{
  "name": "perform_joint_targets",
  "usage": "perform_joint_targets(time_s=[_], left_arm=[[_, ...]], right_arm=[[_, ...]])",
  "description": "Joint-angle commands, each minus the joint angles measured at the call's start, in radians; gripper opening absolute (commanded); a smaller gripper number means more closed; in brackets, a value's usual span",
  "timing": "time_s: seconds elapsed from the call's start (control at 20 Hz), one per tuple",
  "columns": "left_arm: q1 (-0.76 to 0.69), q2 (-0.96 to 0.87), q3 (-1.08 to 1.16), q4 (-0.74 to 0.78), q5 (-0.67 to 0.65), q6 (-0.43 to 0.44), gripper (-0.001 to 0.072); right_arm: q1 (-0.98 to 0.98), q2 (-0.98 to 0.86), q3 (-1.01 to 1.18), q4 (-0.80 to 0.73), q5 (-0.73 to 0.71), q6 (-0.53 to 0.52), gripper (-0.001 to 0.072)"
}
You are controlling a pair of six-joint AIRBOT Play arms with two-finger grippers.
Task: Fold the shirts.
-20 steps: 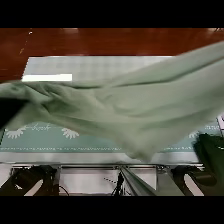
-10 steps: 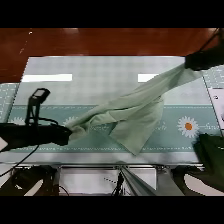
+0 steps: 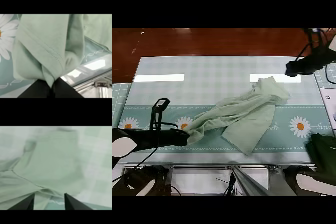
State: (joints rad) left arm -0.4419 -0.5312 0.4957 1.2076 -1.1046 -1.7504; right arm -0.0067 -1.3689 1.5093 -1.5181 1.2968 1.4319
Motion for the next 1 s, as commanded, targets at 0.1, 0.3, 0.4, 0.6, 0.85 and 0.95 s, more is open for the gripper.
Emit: perform_joint_targets(time_s=[0.1,0.3,0.4,0.6,0.85,0.95], left_arm=[[0.000,0.000,-0.006,-0.003,0.048,0.002,0.0022],[0.000,0.000,-0.006,-0.003,0.048,0.002,0.0022],[0.000,0.000,-0.006,-0.003,0.051,0.002,0.0023],[0.000,0.000,-0.006,-0.003,0.050,0.010,0.0022],[0.000,0.000,-0.006,-0.003,0.051,0.010,0.0022],[0.000,0.000,-0.006,-0.003,0.051,0.010,0.0023]], right_arm=[[-0.236,0.114,-0.227,0.107,0.109,0.010,0.0456],[-0.329,0.292,-0.690,0.391,-0.011,-0.076,0.0456],[-0.320,0.360,-0.880,0.503,-0.113,-0.104,0.0493],[-0.321,0.383,-1.087,0.663,-0.294,-0.142,0.0501],[-0.320,0.383,-1.165,0.782,-0.423,-0.185,0.0500],[-0.320,0.383,-1.178,0.812,-0.472,-0.190,0.0498]])
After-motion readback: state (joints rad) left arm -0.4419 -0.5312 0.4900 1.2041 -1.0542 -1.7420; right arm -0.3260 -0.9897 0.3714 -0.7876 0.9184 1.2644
